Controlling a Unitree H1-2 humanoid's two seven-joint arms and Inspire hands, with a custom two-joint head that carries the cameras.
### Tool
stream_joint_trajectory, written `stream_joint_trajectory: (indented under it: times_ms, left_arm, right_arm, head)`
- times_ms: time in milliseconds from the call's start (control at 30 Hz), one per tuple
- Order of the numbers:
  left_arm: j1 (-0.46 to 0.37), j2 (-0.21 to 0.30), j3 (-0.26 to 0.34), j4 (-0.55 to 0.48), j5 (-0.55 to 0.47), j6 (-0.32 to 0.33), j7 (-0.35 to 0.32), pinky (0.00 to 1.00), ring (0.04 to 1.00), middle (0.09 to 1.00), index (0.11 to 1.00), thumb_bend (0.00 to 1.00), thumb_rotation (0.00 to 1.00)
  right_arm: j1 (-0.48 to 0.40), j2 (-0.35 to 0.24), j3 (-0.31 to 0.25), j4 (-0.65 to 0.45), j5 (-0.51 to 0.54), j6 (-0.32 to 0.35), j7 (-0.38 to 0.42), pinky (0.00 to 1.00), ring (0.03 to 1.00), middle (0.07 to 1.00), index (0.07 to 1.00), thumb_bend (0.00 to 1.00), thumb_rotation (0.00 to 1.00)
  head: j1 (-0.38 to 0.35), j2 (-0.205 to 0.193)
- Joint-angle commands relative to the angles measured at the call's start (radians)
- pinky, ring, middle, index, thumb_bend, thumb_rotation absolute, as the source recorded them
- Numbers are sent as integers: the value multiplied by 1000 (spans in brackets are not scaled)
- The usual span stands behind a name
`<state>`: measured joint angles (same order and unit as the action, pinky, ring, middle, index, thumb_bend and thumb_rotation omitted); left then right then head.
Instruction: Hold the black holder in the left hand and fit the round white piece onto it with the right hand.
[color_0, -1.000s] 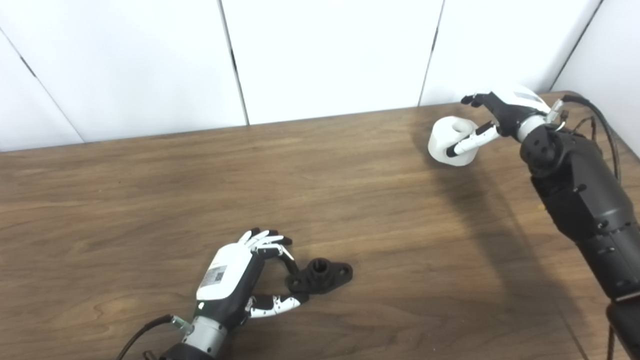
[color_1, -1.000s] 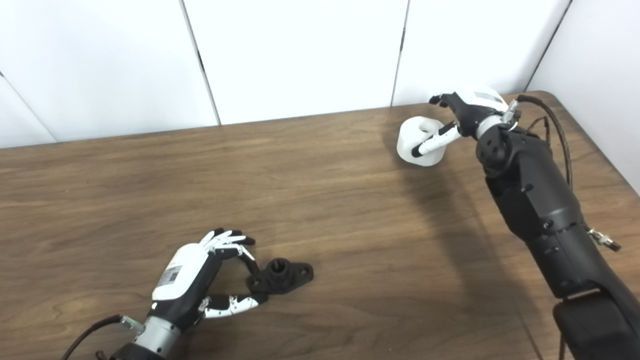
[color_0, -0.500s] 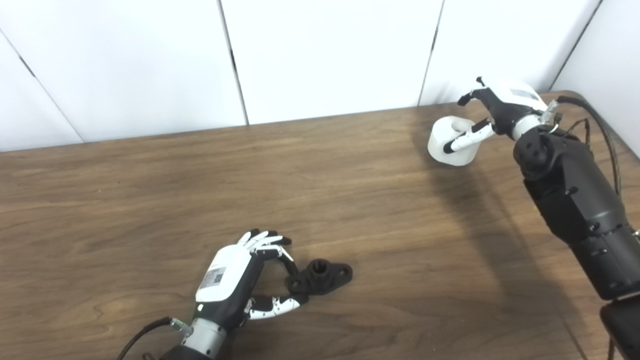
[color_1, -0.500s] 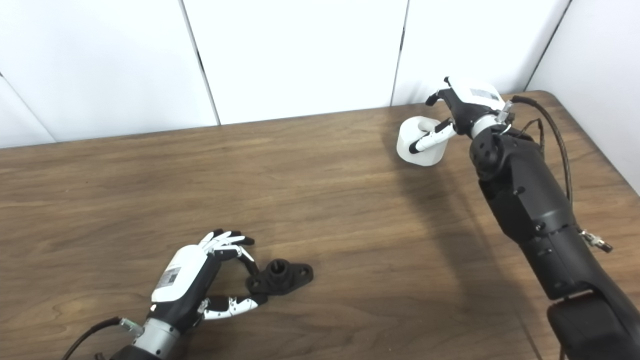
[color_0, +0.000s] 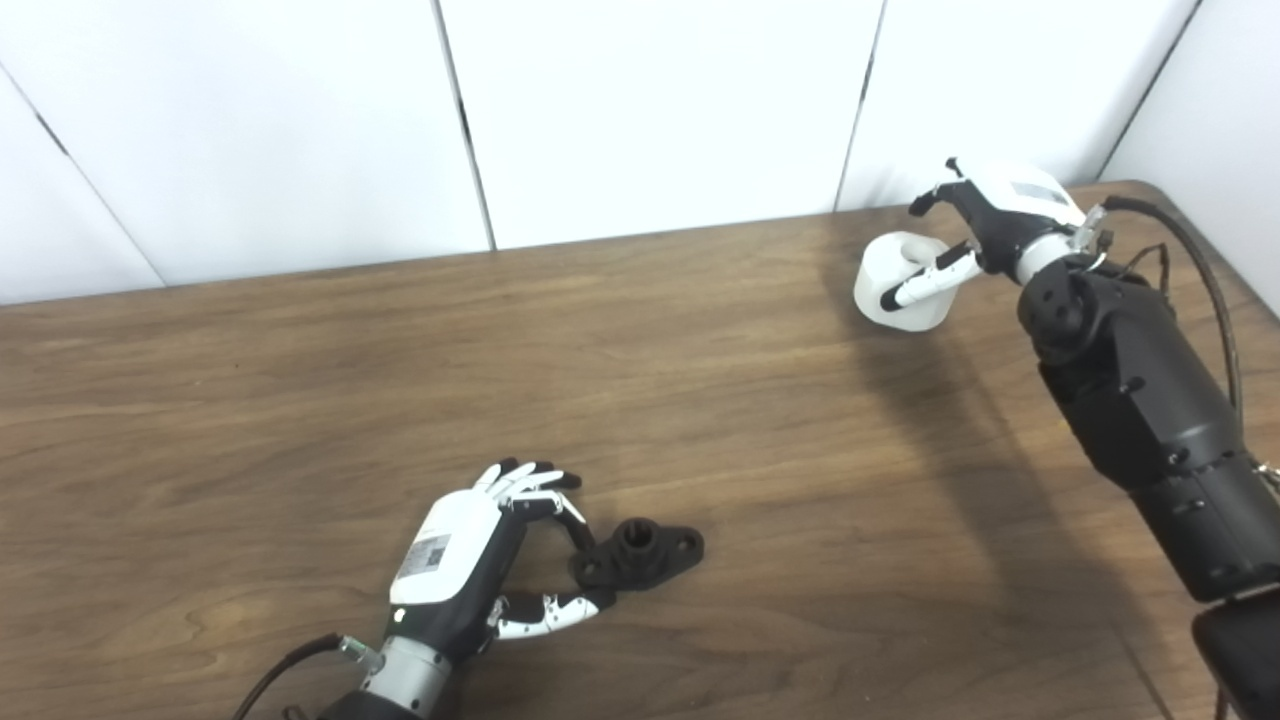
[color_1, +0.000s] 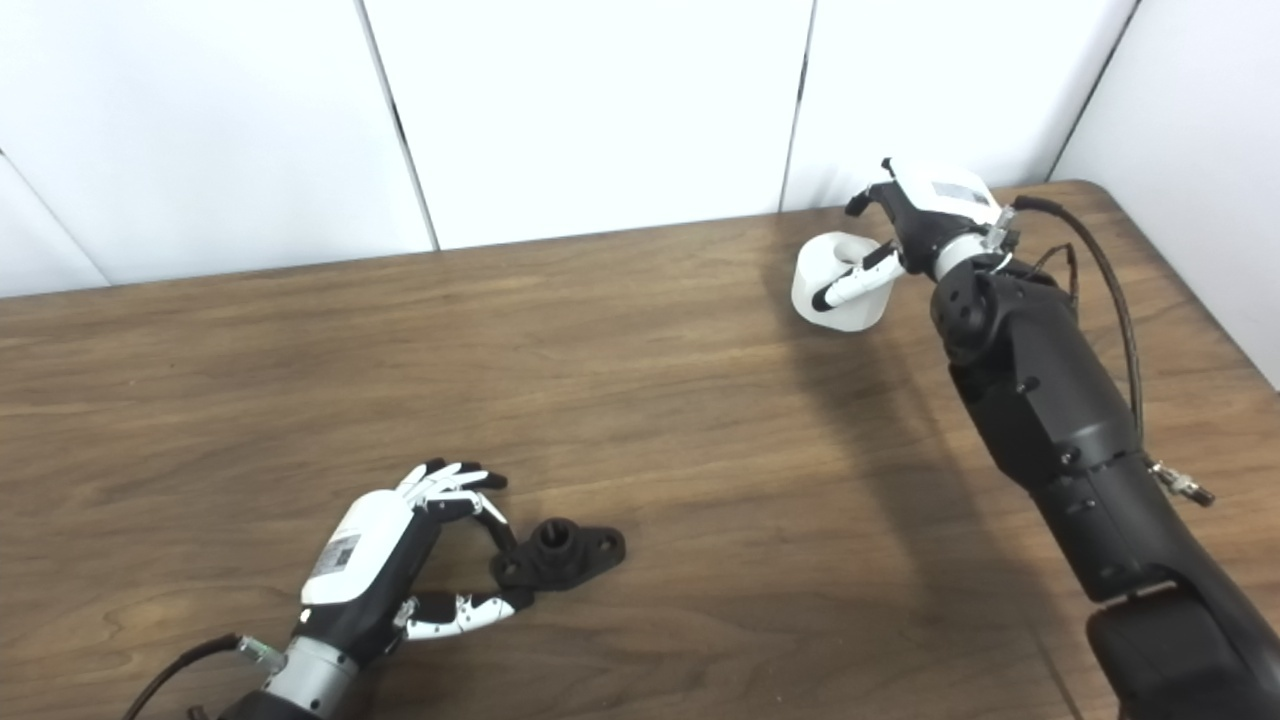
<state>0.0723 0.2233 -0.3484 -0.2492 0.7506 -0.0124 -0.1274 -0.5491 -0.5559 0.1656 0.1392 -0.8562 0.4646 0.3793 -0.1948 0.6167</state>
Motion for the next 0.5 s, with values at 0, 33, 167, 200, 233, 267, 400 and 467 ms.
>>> stream_joint_trajectory:
  times_ms: [0,33,167,200,233,267,400,467]
  left_arm:
    - [10,24,1,2,18,0,-12,973,894,822,484,524,64]
    - [10,24,1,-1,17,2,-15,974,895,821,484,525,64]
    - [11,24,2,-2,18,-2,-10,973,893,816,484,525,63]
    - [11,24,2,-2,19,-2,-10,972,892,814,484,525,63]
    - [11,23,2,-2,18,-1,-9,972,892,814,484,525,63]
    - [11,23,3,-2,17,-1,-9,972,892,813,484,525,63]
    - [11,24,3,-6,20,1,-11,977,893,812,484,525,63]
    - [11,24,3,-7,20,2,-13,977,893,813,484,525,63]
  right_arm:
    - [-46,-29,-8,-20,-13,3,-21,1000,1000,1000,777,1000,390]
    - [-48,-30,-8,-19,-15,3,-12,1000,1000,1000,770,1000,392]
    - [-50,-35,-4,-17,-16,4,1,1000,1000,1000,748,1000,389]
    - [-50,-36,-2,-16,-16,3,0,1000,1000,1000,741,1000,382]
    - [-50,-37,2,-14,-19,3,-1,1000,1000,1000,737,1000,377]
    - [-50,-39,6,-12,-22,3,-3,1000,1000,1000,734,1000,372]
    - [-51,-43,14,-8,-30,3,-4,1000,1000,1000,725,1000,366]
    - [-49,-46,17,-6,-28,1,-10,1000,1000,1000,717,1000,373]
  head:
    - [0,8]
    - [0,8]
    - [0,8]
    - [0,8]
    - [0,8]
    - [0,8]
    - [-3,13]
    - [-3,13]
